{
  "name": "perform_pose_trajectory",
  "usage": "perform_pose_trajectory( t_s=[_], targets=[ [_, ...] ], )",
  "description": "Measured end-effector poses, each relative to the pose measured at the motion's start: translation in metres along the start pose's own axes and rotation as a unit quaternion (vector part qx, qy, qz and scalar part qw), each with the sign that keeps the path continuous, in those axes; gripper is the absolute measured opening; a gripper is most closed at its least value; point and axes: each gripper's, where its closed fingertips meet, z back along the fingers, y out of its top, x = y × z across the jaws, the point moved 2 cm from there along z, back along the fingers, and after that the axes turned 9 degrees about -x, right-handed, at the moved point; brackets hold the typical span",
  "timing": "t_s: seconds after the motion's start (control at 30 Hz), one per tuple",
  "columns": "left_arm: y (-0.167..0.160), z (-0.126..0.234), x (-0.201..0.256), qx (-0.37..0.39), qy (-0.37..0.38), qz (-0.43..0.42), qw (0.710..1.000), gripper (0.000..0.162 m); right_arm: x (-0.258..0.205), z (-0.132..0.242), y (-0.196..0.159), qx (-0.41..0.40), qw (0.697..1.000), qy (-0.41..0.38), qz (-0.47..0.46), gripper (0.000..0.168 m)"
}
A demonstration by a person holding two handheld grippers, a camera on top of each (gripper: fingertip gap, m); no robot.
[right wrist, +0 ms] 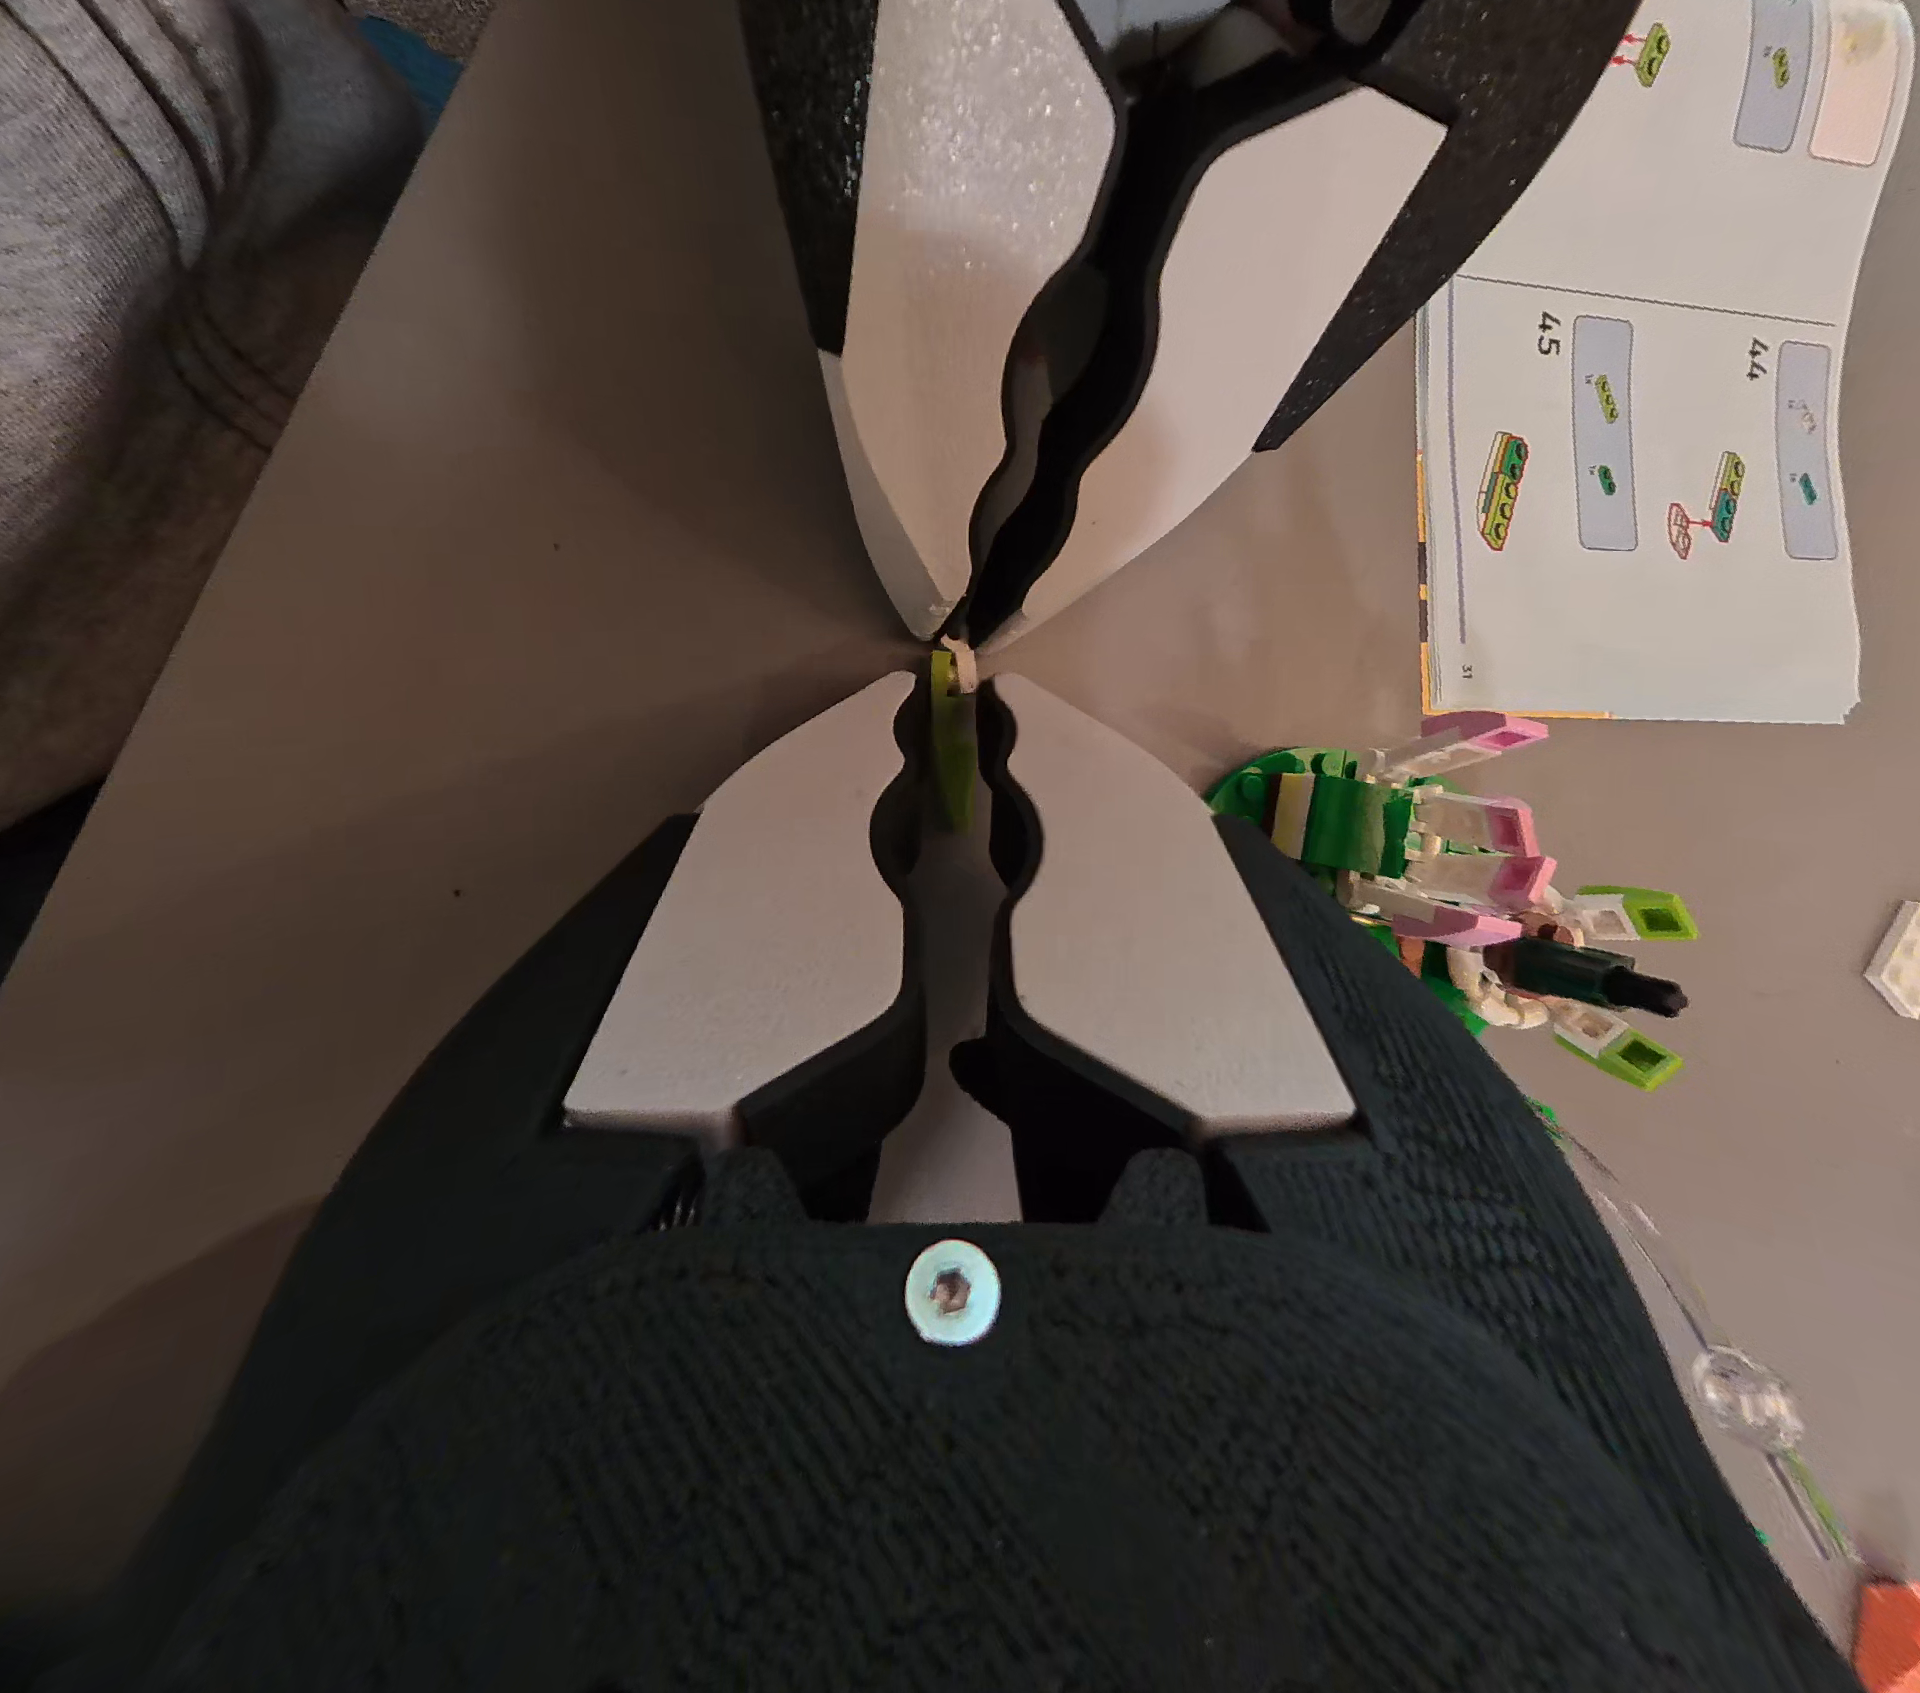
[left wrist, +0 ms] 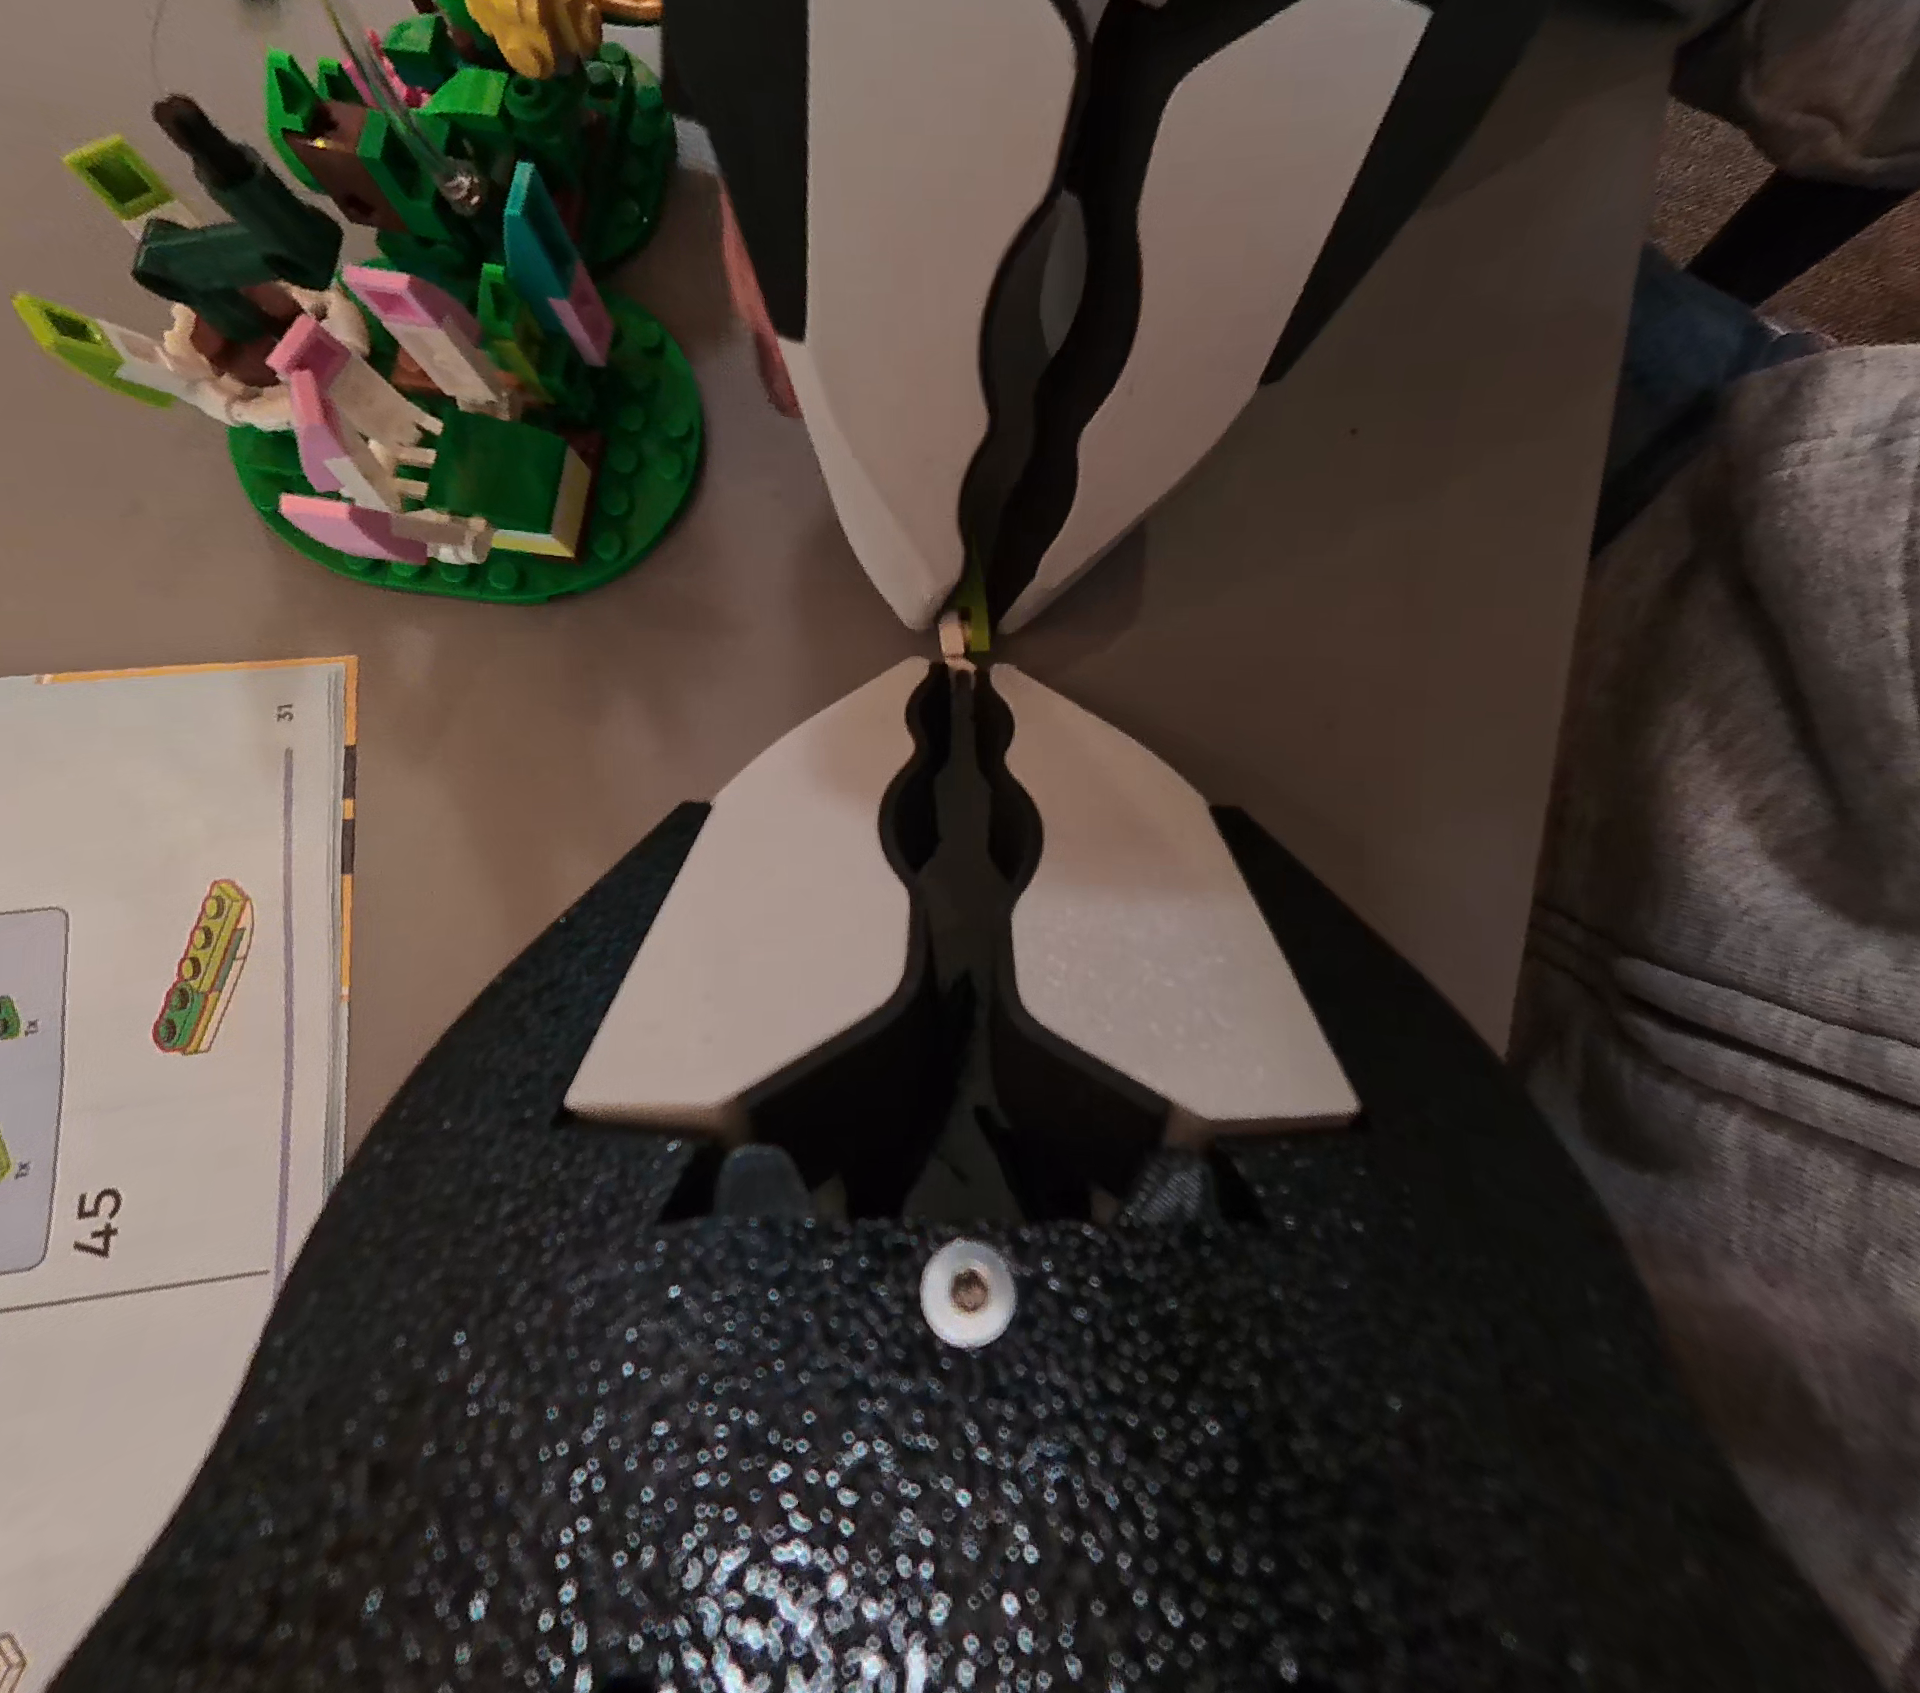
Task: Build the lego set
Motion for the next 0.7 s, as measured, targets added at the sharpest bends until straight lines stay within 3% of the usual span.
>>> perform_pose_trajectory(
  t_s=[0.4,0.7],
  targets=[
    [0.0007,0.0001,0.0020,-0.044,-0.001,-0.047,0.998,0.005,-0.0016,-0.0018,0.0056,0.010,1.000,-0.010,0.025,0.009],
    [0.0018,0.0004,0.0023,-0.085,0.001,-0.090,0.992,0.004,-0.0010,-0.0031,0.0051,0.034,0.999,0.015,-0.032,0.008]
  ],
)
